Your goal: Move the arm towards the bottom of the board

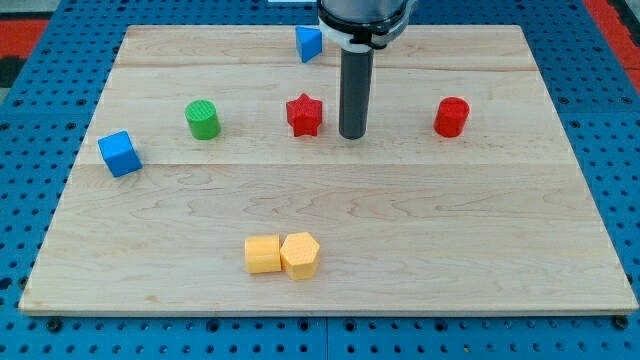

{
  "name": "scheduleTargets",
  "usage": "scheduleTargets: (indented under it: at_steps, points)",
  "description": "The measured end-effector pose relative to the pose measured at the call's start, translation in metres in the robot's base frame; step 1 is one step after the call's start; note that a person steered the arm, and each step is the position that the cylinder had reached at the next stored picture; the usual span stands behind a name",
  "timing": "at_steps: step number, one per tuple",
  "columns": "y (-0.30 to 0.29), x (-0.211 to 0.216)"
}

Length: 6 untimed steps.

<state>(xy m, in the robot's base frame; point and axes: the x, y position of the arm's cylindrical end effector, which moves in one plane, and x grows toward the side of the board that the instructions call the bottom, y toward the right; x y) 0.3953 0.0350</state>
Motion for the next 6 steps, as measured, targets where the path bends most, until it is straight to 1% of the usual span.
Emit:
scheduleTargets:
  at_steps: [2,3,4,5,6]
  points:
    - [-0.007,-0.008]
    - [0.006,-0.004]
    - [0.004,0.029]
    - [-0.065,0.066]
    - [-0.140,0.083]
